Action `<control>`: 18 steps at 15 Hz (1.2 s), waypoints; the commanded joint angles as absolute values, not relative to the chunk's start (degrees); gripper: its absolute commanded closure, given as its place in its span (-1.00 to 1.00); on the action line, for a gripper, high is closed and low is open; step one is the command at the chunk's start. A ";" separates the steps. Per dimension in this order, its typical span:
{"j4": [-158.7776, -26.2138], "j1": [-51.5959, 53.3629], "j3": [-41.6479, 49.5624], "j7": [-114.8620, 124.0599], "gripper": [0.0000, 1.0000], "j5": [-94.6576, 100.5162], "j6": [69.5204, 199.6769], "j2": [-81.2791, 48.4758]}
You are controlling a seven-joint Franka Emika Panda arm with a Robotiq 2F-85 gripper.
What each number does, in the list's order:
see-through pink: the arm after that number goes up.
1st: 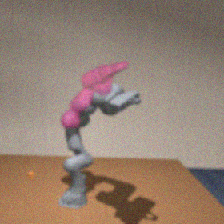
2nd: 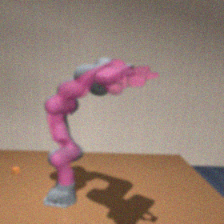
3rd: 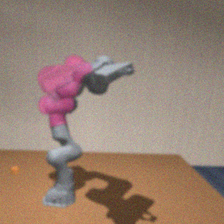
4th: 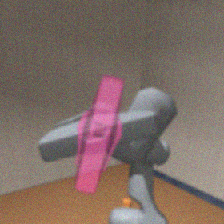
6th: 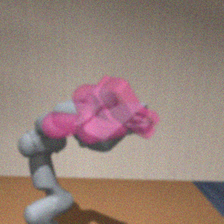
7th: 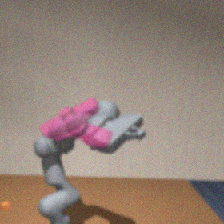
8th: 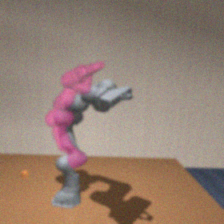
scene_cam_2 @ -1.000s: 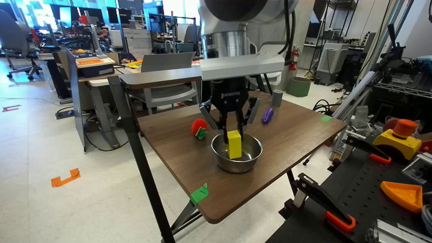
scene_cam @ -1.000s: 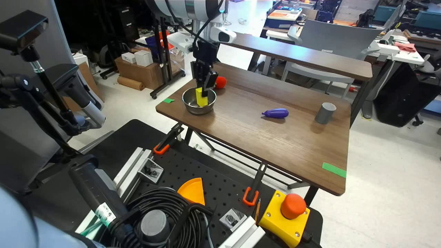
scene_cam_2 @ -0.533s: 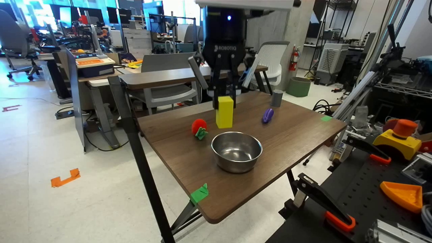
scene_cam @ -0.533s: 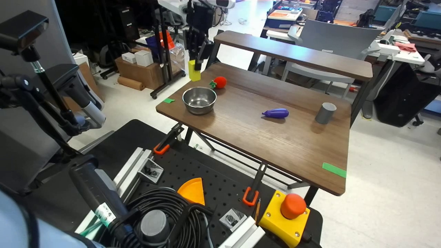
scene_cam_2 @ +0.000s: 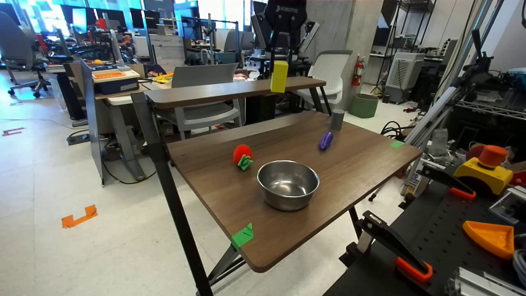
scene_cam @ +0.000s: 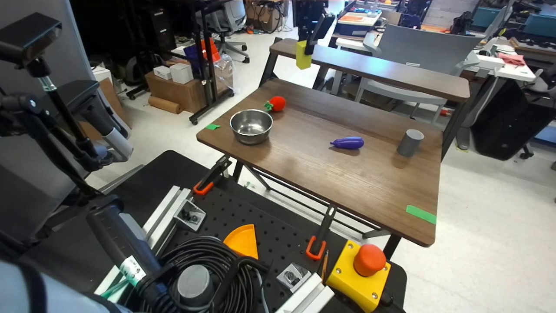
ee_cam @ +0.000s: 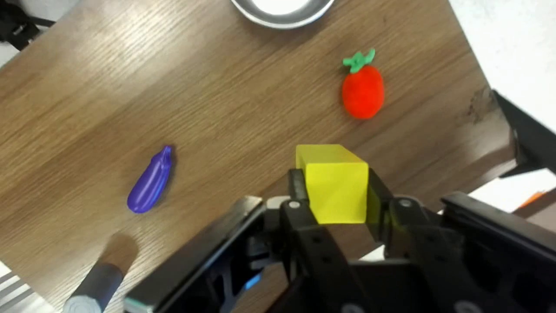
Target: Place the yellow block on the table
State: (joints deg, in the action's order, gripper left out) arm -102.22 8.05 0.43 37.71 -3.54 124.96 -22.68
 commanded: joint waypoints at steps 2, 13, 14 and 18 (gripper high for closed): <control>-87.38 4.62 2.61 37.07 0.83 -4.79 120.72 -34.56; -62.74 3.17 3.15 37.85 0.83 -5.56 109.25 -58.42; -61.22 3.22 3.05 37.75 0.83 -5.68 108.52 -59.63; -55.84 3.55 2.84 37.63 0.83 -5.68 105.50 -63.51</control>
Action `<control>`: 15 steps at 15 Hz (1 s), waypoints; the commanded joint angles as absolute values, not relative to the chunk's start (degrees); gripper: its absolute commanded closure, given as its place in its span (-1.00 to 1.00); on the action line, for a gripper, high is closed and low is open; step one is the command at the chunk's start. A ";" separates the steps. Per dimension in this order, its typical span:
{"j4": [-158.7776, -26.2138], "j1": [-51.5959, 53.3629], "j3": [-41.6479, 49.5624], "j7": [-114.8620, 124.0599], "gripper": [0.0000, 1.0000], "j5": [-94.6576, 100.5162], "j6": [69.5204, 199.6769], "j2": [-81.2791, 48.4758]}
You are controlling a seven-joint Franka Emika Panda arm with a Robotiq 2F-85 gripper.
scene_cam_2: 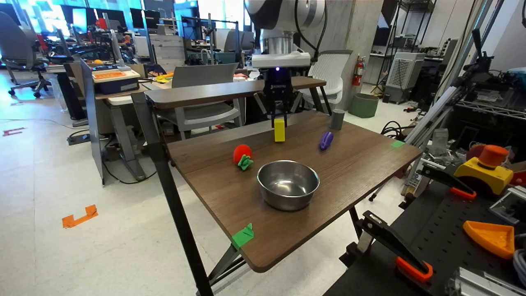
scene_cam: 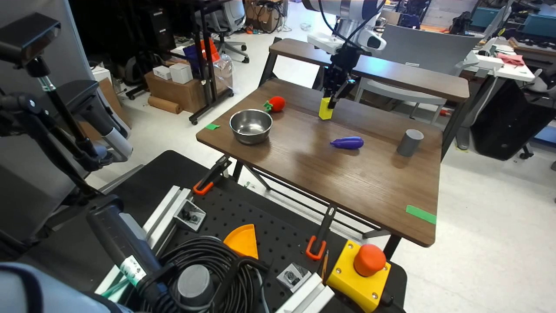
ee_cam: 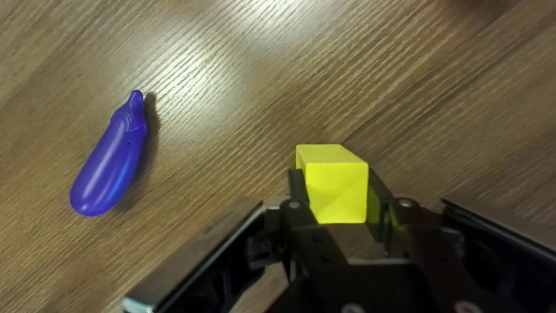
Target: Place the yellow block on the table
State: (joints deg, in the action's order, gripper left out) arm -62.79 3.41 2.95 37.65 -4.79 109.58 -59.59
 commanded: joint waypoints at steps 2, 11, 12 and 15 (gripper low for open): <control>-54.05 3.61 2.43 37.25 -0.19 -5.86 104.14 -64.39; -72.08 5.95 -2.67 31.58 -1.00 -6.62 106.88 -48.42; -62.89 6.62 -0.75 32.72 -1.00 -6.93 105.96 -55.57; -68.54 7.51 -1.10 32.63 -1.00 -6.90 105.97 -50.46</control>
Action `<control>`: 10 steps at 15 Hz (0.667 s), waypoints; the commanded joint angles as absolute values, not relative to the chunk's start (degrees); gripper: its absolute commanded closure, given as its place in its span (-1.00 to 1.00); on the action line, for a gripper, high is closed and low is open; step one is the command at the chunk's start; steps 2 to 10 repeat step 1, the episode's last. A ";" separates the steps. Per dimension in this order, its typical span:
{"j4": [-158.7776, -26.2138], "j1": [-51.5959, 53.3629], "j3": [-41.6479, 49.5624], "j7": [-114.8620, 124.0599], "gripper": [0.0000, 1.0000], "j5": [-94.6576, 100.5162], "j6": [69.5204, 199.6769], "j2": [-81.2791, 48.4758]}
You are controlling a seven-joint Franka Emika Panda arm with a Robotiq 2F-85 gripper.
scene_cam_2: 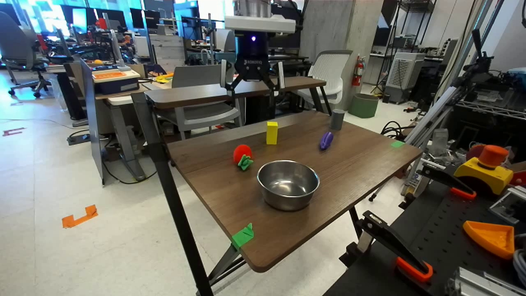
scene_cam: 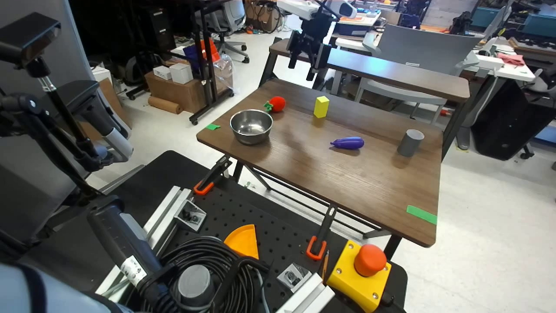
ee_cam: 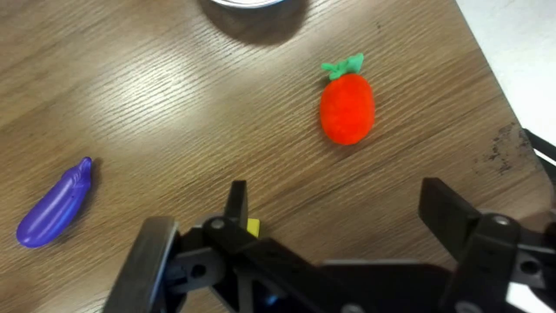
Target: Place the yellow block on the table
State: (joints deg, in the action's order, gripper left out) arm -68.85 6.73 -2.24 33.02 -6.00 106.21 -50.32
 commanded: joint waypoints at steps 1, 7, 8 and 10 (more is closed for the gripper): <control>-69.45 7.45 -1.08 32.51 -1.00 -6.90 105.98 -49.82; -69.45 7.45 -1.08 32.51 -1.00 -6.90 105.98 -49.82; -69.45 7.45 -1.08 32.51 -1.00 -6.90 105.98 -49.82; -69.45 7.45 -1.08 32.51 -1.00 -6.90 105.98 -49.82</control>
